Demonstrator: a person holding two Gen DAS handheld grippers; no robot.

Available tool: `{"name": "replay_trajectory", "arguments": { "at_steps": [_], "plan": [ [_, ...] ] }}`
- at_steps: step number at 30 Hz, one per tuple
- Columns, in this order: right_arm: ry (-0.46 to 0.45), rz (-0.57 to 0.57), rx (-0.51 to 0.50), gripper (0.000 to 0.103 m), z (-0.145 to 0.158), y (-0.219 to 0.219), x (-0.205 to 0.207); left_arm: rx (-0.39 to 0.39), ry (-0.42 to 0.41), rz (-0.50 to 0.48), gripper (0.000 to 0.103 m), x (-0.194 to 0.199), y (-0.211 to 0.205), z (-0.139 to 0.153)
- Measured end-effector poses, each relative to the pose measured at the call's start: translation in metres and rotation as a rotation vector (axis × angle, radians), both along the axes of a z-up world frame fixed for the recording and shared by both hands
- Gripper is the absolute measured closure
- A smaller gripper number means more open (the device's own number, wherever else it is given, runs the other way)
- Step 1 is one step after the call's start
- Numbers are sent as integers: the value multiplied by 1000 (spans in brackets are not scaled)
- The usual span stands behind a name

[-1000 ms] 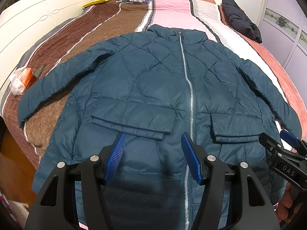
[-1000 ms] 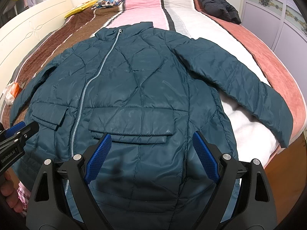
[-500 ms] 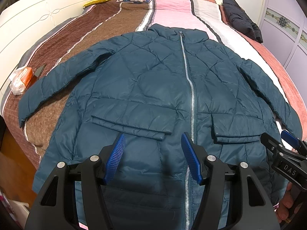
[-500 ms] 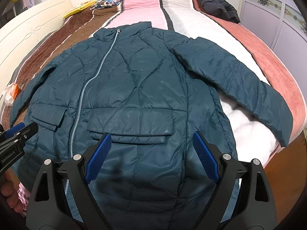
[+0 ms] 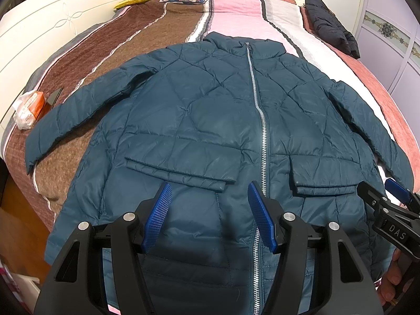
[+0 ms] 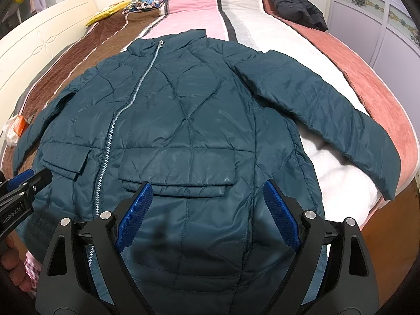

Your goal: Fold large clothes

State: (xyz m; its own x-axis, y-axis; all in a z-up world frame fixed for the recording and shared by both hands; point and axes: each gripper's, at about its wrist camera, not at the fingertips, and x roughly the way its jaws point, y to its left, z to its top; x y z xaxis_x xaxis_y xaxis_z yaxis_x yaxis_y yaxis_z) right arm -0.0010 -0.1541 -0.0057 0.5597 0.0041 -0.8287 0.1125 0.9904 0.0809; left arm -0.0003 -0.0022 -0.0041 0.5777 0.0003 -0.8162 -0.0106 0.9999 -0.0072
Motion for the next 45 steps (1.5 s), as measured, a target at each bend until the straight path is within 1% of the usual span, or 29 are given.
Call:
{"name": "replay_trajectory", "arguments": {
  "at_steps": [35,37,39,41,45],
  "plan": [
    [6,-4,3,17,-2,-2,-1,-2,5,-1,43,1,-1,0],
    [7,-7,3,17,-3,-2,-1,-5,4,-6,43,-2,3,-5],
    [6,-17,5,17,-7,-3,-2,-9,1,-15,42,-3,2,-6],
    [2,-39,10,17,-6,-8,-1,-12,-5,-30,38,-4,1,-7],
    [-2,-109,42,17,-2,-30,3,-14,-21,-55,36,-2,-1,-5]
  ]
}}
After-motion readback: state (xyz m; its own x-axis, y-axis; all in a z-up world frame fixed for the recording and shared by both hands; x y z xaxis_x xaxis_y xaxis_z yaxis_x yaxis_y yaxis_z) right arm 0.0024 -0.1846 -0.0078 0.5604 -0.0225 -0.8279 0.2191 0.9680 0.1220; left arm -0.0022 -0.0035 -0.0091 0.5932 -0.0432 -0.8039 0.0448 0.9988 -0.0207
